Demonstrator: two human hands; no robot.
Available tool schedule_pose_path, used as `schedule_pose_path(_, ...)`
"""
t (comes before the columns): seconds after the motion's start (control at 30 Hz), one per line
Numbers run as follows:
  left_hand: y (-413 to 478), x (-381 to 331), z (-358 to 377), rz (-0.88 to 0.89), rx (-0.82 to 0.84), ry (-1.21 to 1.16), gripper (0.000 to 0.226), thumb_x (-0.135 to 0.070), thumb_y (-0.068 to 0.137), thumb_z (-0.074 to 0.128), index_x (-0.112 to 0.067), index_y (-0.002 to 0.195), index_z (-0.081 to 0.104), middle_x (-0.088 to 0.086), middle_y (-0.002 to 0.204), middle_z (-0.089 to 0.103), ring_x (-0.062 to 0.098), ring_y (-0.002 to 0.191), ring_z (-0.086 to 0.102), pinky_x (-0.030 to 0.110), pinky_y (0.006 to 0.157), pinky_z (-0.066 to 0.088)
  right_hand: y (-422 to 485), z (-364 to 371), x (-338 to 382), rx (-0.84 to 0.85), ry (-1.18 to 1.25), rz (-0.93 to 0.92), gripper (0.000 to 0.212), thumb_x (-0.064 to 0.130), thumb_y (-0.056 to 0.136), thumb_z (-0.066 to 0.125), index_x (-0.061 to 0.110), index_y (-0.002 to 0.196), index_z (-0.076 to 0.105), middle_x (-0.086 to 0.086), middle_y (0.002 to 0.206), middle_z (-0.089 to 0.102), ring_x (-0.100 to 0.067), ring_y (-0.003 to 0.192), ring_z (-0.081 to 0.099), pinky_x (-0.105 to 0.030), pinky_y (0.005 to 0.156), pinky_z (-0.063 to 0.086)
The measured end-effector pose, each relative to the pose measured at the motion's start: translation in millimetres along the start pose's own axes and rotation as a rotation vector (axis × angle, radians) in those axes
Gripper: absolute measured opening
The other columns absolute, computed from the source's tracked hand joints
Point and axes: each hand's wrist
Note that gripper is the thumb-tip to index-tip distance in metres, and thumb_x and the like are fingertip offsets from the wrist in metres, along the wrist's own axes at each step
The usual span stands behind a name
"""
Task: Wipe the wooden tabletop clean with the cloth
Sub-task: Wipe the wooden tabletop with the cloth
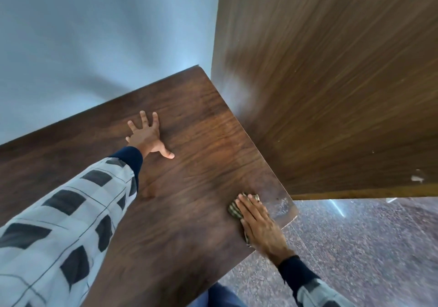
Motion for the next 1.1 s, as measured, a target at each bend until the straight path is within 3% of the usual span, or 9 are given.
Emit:
schedule_pose_path(0.23, -2.7, -5.4, 0.4, -0.020, 0.004, 0.030, 0.156, -0.045, 0.054, 0.096, -0.032, 0.156, -0.022, 0.003, 0.160, -0.036, 0.050, 0.146, -0.021, 0.072, 0.112, 0.016, 102.5, -16.6, -0.2, -0.039, 0.041, 0.135, 0.053, 0.030, 0.108, 0.025, 0.015, 0.159, 0.023, -0.001, 0.167, 0.017, -0.018, 0.155, 0.004, -0.042, 0.126, 0.012)
schedule_pose_path(0.37, -0.7, -6.6, 0.3, -0.038, 0.006, 0.062, 0.158, -0.048, 0.053, 0.096, -0.031, 0.155, -0.023, 0.004, 0.161, -0.034, 0.052, 0.146, -0.019, 0.072, 0.113, 0.015, 83.7, -13.9, -11.4, 0.003, 0.037, 0.083, 0.053, 0.031, 0.109, 0.021, 0.018, 0.160, 0.014, 0.005, 0.168, 0.006, -0.013, 0.155, -0.003, -0.036, 0.126, 0.005)
schedule_pose_path(0.6, 5.1, -3.1, -0.2, -0.034, 0.001, 0.047, 0.160, -0.047, 0.050, 0.097, -0.031, 0.155, -0.023, 0.005, 0.160, -0.035, 0.053, 0.145, -0.019, 0.072, 0.113, 0.013, -32.7, -8.8, -39.3, -0.051, 0.038, 0.069, 0.049, 0.027, 0.108, 0.026, 0.016, 0.156, 0.027, 0.001, 0.164, 0.026, -0.015, 0.155, 0.012, -0.040, 0.124, 0.020)
schedule_pose_path(0.77, 6.8, -6.3, -0.4, -0.046, 0.015, 0.057, 0.161, -0.048, 0.050, 0.097, -0.030, 0.155, -0.024, 0.006, 0.159, -0.036, 0.054, 0.144, -0.019, 0.072, 0.113, 0.014, 32.0, -7.4, -17.3, -0.112, 0.000, 0.074, 0.050, 0.022, 0.106, 0.034, 0.009, 0.154, 0.036, -0.004, 0.163, 0.030, -0.020, 0.153, 0.019, -0.042, 0.123, 0.025)
schedule_pose_path(0.9, 4.1, -4.1, -0.4, -0.054, 0.019, 0.069, 0.160, -0.049, 0.052, 0.096, -0.031, 0.155, -0.024, 0.005, 0.159, -0.036, 0.053, 0.145, -0.020, 0.073, 0.113, 0.015, 95.4, -5.4, 2.0, -0.112, -0.001, 0.115, 0.051, 0.027, 0.108, 0.028, 0.013, 0.157, 0.029, -0.001, 0.166, 0.021, -0.015, 0.154, 0.007, -0.037, 0.126, 0.013)
schedule_pose_path(1.1, 4.0, -3.6, -0.8, -0.051, 0.032, 0.078, 0.159, -0.051, 0.052, 0.095, -0.030, 0.155, -0.024, 0.006, 0.159, -0.037, 0.052, 0.145, -0.021, 0.071, 0.114, 0.013, -2.2, -3.8, -23.2, -0.113, -0.033, 0.050, 0.050, 0.022, 0.108, 0.036, 0.011, 0.156, 0.032, -0.002, 0.165, 0.025, -0.019, 0.154, 0.015, -0.044, 0.123, 0.025)
Point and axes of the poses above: each hand's wrist, its own y-axis towards the middle knuckle, its own z-axis out of the palm, x = y × z
